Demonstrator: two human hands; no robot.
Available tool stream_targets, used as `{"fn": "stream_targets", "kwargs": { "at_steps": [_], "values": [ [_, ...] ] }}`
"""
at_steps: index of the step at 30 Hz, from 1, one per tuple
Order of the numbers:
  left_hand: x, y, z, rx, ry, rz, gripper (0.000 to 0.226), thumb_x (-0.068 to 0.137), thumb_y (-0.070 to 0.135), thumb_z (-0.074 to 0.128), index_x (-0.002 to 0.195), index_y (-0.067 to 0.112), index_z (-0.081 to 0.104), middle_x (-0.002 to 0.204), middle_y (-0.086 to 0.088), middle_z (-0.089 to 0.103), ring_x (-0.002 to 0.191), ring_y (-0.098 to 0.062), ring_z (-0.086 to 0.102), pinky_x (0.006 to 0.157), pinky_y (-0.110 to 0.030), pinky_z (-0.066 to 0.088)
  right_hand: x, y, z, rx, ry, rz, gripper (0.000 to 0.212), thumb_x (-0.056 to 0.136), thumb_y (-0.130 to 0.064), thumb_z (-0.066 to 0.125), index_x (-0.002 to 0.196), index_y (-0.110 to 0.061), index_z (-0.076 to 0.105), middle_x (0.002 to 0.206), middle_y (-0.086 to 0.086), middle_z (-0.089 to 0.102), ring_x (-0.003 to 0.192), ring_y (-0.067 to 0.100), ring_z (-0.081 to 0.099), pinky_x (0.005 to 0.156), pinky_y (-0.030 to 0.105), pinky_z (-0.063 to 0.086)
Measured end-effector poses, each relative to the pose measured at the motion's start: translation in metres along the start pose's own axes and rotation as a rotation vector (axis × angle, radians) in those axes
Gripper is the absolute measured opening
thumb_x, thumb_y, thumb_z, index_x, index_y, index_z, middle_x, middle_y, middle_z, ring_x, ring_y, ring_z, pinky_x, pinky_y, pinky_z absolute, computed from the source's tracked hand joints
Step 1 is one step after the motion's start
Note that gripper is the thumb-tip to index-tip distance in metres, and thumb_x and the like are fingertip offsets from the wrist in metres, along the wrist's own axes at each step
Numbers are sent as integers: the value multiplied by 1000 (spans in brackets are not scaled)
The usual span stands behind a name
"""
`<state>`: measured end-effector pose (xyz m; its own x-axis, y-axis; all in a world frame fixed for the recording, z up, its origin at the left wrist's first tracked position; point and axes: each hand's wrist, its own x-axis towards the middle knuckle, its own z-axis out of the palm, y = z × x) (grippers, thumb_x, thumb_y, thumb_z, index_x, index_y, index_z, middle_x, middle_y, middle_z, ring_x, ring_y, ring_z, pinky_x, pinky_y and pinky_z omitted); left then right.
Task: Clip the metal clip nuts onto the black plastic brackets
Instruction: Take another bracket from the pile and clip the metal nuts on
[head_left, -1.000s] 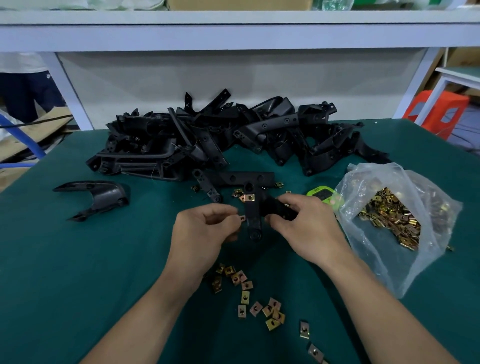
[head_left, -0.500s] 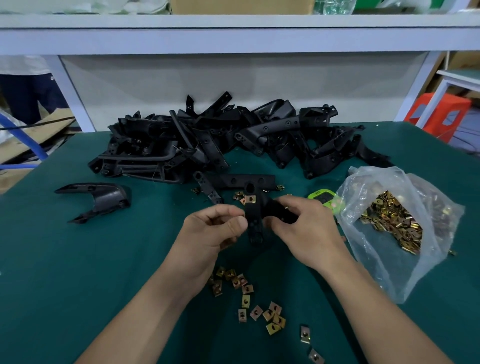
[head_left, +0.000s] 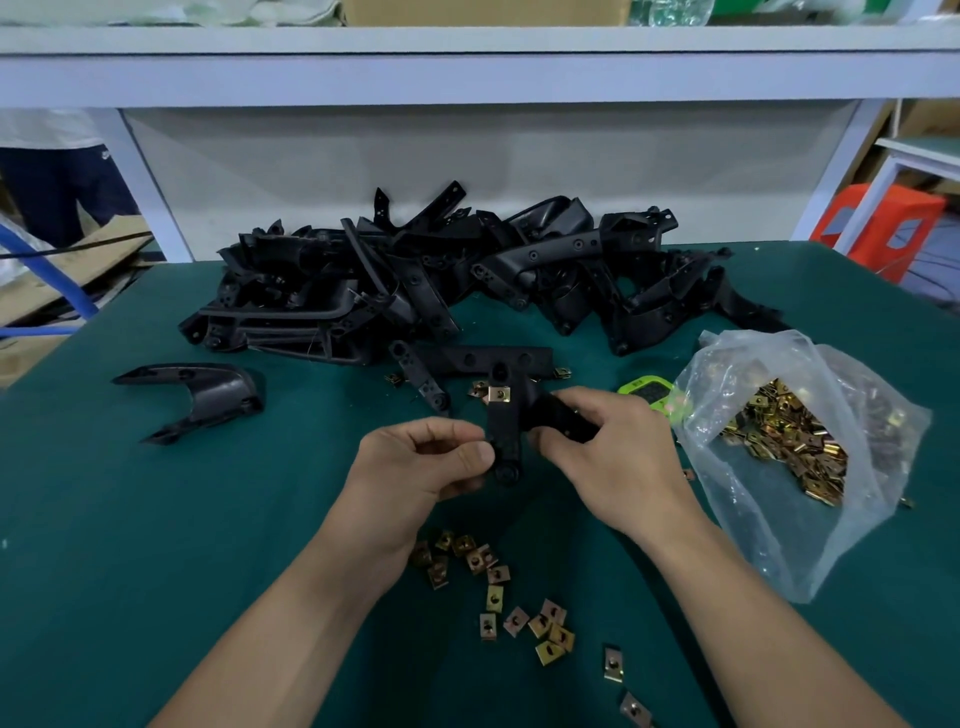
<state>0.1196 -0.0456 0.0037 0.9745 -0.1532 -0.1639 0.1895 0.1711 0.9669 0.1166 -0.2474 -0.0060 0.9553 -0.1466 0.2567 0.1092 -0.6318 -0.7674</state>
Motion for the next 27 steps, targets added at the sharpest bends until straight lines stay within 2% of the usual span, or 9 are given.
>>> {"fn": "stream_targets", "kwargs": {
  "at_steps": [5, 9, 16, 20, 23, 25, 27],
  "values": [
    [0, 1, -3, -23, -46, -33, 37, 52, 22, 90, 88, 16, 83, 85, -8, 78, 75, -16, 75, 64, -20, 57, -1, 0, -2, -30, -42, -10, 18, 79, -45, 73, 97, -44, 74, 80, -22, 72, 74, 4, 67, 68, 37, 58],
    [-2, 3, -3, -33, -14, -56, 53, 54, 15, 88, 105, 9, 76, 87, -12, 78, 77, -21, 76, 64, -21, 58, -3, 0, 0, -40, -69, -11, 21, 80, -49, 70, 99, -41, 74, 80, -16, 73, 74, 10, 68, 68, 40, 59],
    [-2, 0, 4, -230, 73, -65, 56, 48, 15, 88, 102, 8, 74, 86, -13, 76, 77, -20, 76, 66, -24, 60, -2, -2, 0, -7, -71, -22, 14, 85, -40, 76, 99, -39, 75, 77, -16, 71, 72, 7, 66, 65, 36, 58],
    [-7, -6, 10, -133, 146, -30, 48, 50, 20, 89, 95, 9, 74, 79, -8, 75, 73, -17, 72, 70, -25, 61, -5, -4, 3, -62, -11, 3, 11, 86, -40, 73, 97, -36, 72, 73, -11, 69, 69, 14, 64, 65, 41, 57],
    [-6, -7, 12, -72, 182, 32, 30, 66, 8, 89, 92, 9, 75, 73, -4, 74, 67, -13, 70, 63, -18, 56, -10, -8, 7, -109, 40, -11, 9, 88, -40, 72, 96, -36, 68, 68, -11, 65, 67, 15, 62, 65, 42, 56],
    [-8, -8, 14, -62, 154, 45, 22, 71, 5, 87, 91, 9, 77, 72, -4, 73, 68, -13, 70, 63, -17, 56, -12, -11, 9, -131, 37, -23, 11, 89, -40, 71, 98, -37, 67, 69, -11, 64, 66, 16, 61, 65, 43, 55],
    [-10, -9, 17, -101, 122, 18, 24, 71, 7, 86, 93, 8, 77, 75, -6, 74, 70, -16, 71, 66, -21, 58, -13, -12, 10, -134, 20, -18, 15, 89, -41, 72, 103, -38, 68, 74, -12, 66, 70, 17, 63, 67, 43, 56]
  ]
}}
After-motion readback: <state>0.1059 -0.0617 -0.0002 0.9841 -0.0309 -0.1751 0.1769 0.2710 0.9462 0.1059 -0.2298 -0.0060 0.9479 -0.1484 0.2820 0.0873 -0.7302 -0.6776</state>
